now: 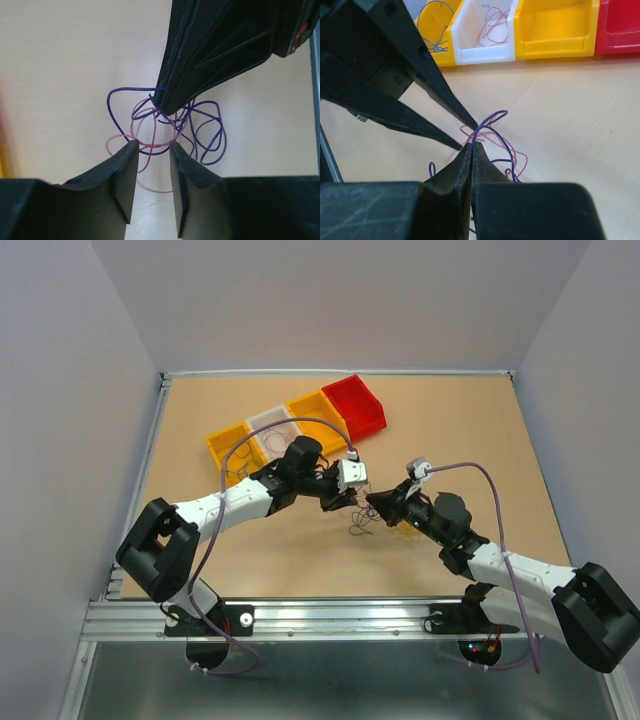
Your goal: Untangle the cables
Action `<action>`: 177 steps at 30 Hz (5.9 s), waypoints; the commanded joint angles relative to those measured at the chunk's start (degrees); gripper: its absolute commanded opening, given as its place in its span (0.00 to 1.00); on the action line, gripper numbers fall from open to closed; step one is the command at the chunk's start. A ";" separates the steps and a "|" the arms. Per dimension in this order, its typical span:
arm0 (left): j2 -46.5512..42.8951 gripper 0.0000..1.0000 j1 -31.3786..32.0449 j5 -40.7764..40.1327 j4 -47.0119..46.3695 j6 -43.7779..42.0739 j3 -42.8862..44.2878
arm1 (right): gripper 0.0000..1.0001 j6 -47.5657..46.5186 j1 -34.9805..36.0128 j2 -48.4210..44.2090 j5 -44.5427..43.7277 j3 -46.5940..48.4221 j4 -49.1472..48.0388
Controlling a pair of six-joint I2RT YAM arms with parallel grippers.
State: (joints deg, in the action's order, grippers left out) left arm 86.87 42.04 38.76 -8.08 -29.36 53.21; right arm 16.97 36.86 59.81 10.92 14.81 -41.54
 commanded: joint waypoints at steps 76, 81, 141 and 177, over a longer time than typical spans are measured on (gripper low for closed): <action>-9.89 0.00 -30.44 -13.01 -12.58 26.03 13.85 | 0.03 15.12 -0.12 -28.35 -52.58 -12.17 11.57; -4.17 0.00 -30.44 -15.73 -11.17 23.13 14.82 | 0.03 11.42 -0.12 -25.10 -47.49 -7.43 10.51; -15.21 0.99 -29.03 -27.69 -3.25 15.83 2.62 | 0.08 -3.88 -0.12 50.75 -18.56 66.58 6.29; -24.47 0.94 -29.39 -4.22 -17.76 10.73 -18.67 | 0.99 9.83 9.80 26.48 -38.06 27.64 44.32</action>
State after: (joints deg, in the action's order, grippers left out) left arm 64.40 12.99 34.33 -19.05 -17.47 35.00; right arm 23.31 44.45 82.54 -19.38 39.70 -2.83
